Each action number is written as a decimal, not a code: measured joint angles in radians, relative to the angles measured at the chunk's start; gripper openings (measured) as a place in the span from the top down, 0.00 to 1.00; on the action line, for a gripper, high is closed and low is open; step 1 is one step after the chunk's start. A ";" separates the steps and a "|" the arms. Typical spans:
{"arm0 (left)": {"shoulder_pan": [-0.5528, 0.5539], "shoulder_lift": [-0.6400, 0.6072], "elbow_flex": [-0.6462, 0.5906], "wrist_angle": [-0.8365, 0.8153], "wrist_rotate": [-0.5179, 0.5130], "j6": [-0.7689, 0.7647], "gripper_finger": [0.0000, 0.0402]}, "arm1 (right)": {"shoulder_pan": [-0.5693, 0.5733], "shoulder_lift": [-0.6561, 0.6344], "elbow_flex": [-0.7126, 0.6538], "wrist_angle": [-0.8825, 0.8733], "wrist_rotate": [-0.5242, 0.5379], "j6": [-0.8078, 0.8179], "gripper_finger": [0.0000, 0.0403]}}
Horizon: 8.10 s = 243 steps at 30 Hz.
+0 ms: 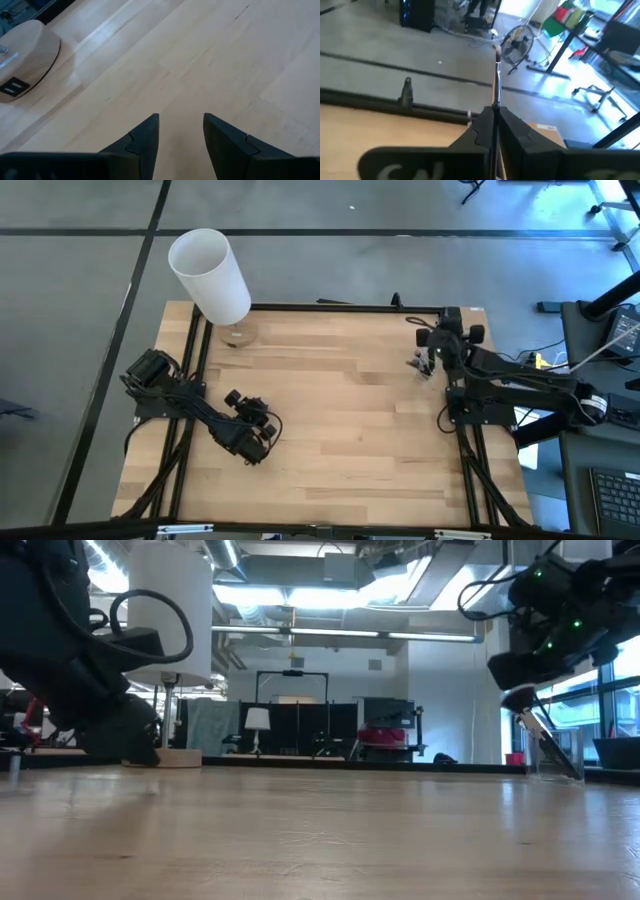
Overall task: Sort items
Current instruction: Put the lip brush into the top section of the transparent organizer, then return to Home Position
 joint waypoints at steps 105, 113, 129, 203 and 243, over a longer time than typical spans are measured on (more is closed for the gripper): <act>0.129 -1.218 -0.631 1.387 0.135 1.514 0.63 | 0.656 -0.220 0.063 0.328 -1.043 -0.478 0.99; 0.116 -1.284 -0.663 1.387 0.136 1.537 0.63 | 0.656 -0.373 -0.007 0.322 -1.047 -0.474 0.99; 0.134 -1.292 -0.672 1.355 0.219 1.586 0.63 | 0.640 -0.653 -0.174 0.311 -1.032 -0.460 0.99; 0.144 -1.473 -0.672 1.050 0.351 1.591 0.63 | 0.469 -0.663 -0.361 0.488 -1.174 -0.390 0.99; 0.145 -1.482 -0.735 1.095 0.186 1.551 0.63 | 0.469 -0.661 -0.360 0.479 -1.092 -0.440 0.90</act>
